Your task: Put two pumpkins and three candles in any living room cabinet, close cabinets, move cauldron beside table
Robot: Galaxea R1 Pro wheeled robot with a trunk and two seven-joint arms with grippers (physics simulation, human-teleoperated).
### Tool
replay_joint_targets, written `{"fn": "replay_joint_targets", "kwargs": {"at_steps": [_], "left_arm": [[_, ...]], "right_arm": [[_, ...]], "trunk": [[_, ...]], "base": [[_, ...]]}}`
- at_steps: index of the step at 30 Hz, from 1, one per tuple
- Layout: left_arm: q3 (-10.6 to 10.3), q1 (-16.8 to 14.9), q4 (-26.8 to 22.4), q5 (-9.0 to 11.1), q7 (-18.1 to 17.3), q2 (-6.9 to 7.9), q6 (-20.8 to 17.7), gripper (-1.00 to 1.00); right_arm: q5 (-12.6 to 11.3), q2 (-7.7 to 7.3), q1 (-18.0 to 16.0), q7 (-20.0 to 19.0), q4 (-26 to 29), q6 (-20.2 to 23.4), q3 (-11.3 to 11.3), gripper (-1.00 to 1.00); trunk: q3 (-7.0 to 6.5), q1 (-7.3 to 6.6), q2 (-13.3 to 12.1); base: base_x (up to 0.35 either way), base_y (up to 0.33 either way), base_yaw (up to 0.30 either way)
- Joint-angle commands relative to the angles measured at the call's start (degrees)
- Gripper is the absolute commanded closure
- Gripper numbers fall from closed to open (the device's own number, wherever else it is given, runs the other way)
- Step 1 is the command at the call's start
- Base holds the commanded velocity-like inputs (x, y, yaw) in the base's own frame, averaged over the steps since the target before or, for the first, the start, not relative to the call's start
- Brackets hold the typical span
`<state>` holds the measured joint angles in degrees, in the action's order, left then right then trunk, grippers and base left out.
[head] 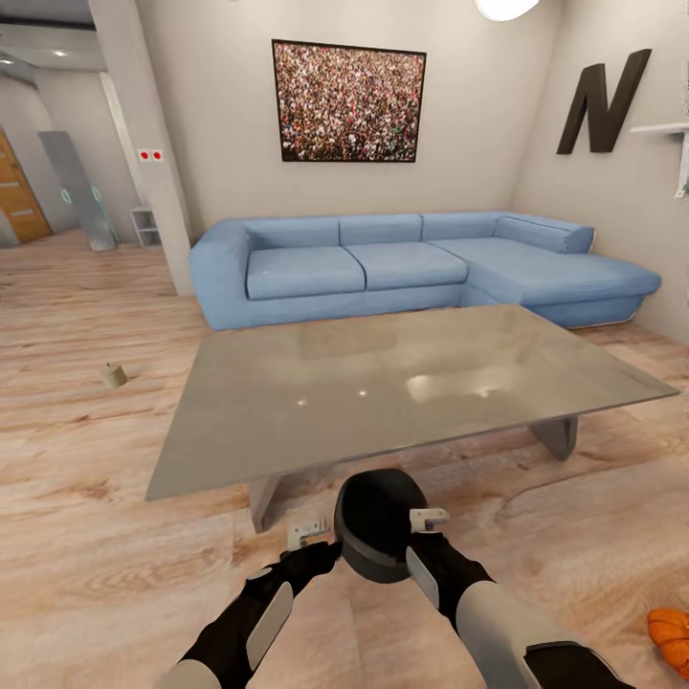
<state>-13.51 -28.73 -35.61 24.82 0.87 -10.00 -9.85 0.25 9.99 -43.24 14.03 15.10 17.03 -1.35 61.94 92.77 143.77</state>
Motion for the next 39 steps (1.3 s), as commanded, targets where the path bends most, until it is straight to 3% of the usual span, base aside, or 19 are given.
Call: {"fn": "replay_joint_targets", "kwargs": {"at_steps": [1, 27, 35, 39], "left_arm": [[-0.01, -0.01, -0.08, 0.39, 0.09, 0.0, -0.26, -1.0], [-0.03, -0.01, 0.27, 0.42, 0.09, 0.0, -0.34, -1.0], [-0.62, -0.01, 3.06, 0.17, -0.4, 0.0, 0.04, -1.0], [-0.72, -0.01, 3.65, 0.2, -0.41, 0.0, -0.11, -1.0]], "right_arm": [[0.02, 0.01, -0.01, 0.21, 0.11, 0.39, -0.15, -1.0], [0.02, 0.01, -0.01, 0.2, 0.11, 0.46, -0.15, -1.0], [0.02, 0.01, -0.01, 0.2, 0.11, 0.47, -0.09, -1.0], [0.02, 0.01, -0.01, 0.21, -0.44, 0.5, -0.14, -1.0]], "trunk": [[0.05, -0.04, 0.02], [0.05, -0.04, 0.02], [0.05, -0.04, 0.02], [-0.84, -0.14, -0.03]], "base": [[-0.249, 0.0, 0.0], [-0.247, 0.0, 0.0], [-0.059, 0.0, 0.0], [-0.002, 0.0, 0.0]]}}
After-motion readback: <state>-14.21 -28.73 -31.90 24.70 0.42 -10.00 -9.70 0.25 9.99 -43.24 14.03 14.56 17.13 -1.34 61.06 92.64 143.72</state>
